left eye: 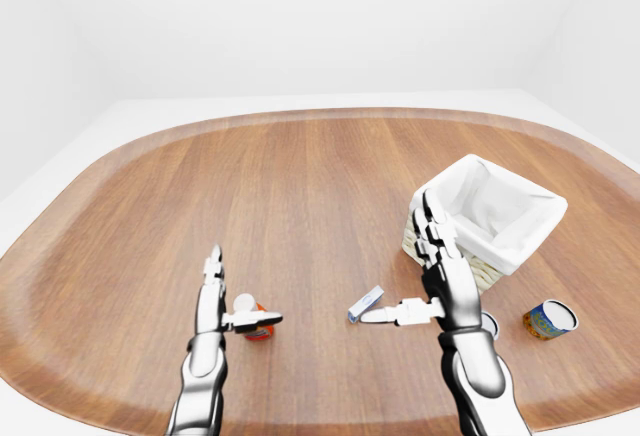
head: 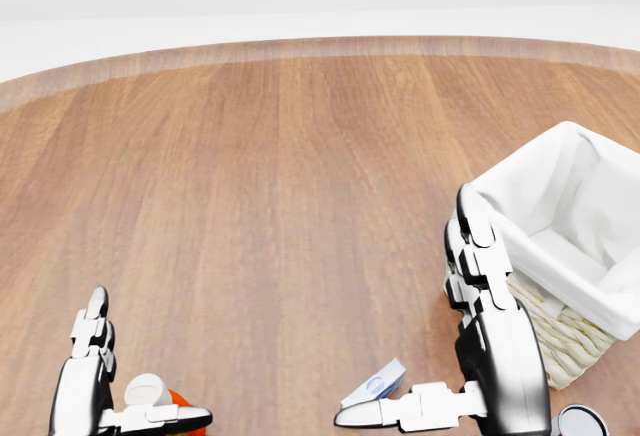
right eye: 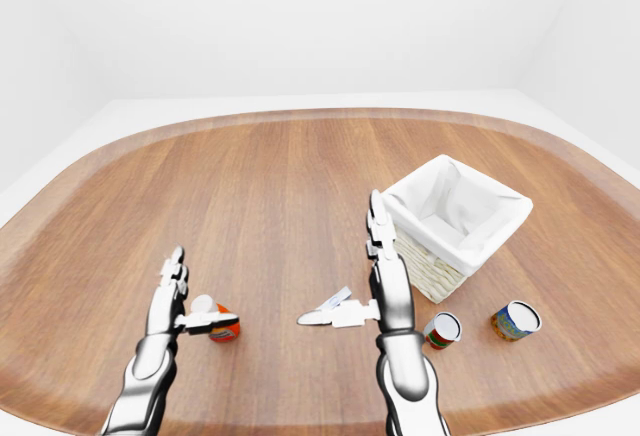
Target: Pick up the ketchup, and put it in the basket.
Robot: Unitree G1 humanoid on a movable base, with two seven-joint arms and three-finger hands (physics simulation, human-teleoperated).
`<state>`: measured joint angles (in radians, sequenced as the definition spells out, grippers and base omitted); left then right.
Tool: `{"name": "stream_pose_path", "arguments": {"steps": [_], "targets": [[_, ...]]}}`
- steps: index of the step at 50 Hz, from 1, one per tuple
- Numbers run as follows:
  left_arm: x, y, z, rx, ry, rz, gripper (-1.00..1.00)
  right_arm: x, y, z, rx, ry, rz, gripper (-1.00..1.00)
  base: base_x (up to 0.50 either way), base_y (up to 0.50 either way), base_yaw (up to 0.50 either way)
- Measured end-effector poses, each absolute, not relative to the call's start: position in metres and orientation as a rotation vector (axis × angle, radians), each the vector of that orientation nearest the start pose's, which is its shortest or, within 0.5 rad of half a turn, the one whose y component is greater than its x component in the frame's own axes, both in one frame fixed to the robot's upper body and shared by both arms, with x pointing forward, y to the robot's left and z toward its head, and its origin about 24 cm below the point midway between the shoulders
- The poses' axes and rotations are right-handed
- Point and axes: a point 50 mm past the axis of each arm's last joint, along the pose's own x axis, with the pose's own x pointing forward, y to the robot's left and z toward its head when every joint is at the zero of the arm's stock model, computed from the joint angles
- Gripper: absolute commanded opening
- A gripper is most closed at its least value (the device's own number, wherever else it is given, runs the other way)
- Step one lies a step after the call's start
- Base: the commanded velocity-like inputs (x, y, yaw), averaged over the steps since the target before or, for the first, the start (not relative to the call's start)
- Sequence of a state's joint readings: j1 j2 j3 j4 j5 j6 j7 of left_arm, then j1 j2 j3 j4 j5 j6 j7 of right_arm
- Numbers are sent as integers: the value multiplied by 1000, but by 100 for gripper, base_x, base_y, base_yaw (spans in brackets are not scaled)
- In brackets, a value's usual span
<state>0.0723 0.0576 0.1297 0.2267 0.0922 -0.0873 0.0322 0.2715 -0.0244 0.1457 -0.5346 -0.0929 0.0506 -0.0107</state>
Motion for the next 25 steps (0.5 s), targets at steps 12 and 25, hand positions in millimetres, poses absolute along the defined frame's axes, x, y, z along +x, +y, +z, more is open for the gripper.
{"name": "stream_pose_path", "arguments": {"steps": [12, 25], "targets": [[232, 200, -31, 157, 278, 177, 100, 196, -135, 103, -77, -225, 47, 100, 0, 0, 0], [234, 200, -40, 169, 323, 181, 100, 196, -135, 102, -76, -226, 47, 100, 0, 0, 0]]}}
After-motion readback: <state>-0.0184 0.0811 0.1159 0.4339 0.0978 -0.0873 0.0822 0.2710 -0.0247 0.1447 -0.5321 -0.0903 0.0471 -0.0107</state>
